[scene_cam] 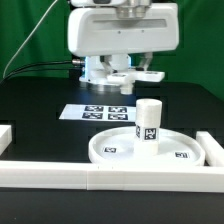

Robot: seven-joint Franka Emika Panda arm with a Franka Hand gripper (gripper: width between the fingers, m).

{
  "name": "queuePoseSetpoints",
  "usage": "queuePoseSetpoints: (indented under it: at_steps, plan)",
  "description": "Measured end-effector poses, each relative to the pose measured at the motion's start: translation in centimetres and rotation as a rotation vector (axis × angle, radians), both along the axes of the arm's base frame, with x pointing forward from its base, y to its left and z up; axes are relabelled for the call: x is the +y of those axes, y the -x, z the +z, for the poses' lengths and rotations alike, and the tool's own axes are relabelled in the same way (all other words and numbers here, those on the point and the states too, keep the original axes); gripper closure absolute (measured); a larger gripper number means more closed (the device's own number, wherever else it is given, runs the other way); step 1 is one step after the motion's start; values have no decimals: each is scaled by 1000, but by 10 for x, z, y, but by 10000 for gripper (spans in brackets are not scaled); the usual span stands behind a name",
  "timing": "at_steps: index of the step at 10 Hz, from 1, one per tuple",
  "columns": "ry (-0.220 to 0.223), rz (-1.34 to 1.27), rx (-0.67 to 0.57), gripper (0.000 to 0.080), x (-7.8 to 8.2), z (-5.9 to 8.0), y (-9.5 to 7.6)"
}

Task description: Assemble round table

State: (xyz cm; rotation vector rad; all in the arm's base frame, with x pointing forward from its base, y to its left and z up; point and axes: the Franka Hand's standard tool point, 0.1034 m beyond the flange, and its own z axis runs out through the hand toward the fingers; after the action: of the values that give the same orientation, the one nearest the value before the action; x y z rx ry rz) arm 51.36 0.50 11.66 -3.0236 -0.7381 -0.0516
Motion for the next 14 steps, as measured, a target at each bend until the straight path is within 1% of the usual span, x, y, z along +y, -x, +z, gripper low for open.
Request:
queuePoseSetpoints:
  at_steps: [3,4,5,6,7,8,9,12,13,14]
  plan:
    - [0,-2,2,353,-1,-1,1]
    - [5,14,3,353,1,2,-1]
    - [8,33,-8,353,7,19,-7]
    - [5,19,-17,353,21,34,-20]
    - [0,6,-22,353,35,38,-33]
    - [-3,7,-23,353,45,37,-43]
    - [-3,10,-35,353,49,36,-45]
    - [-2,35,-32,353,46,33,-45]
    - [2,86,-30,353,39,24,-45]
    - [4,93,-24,353,38,19,-48]
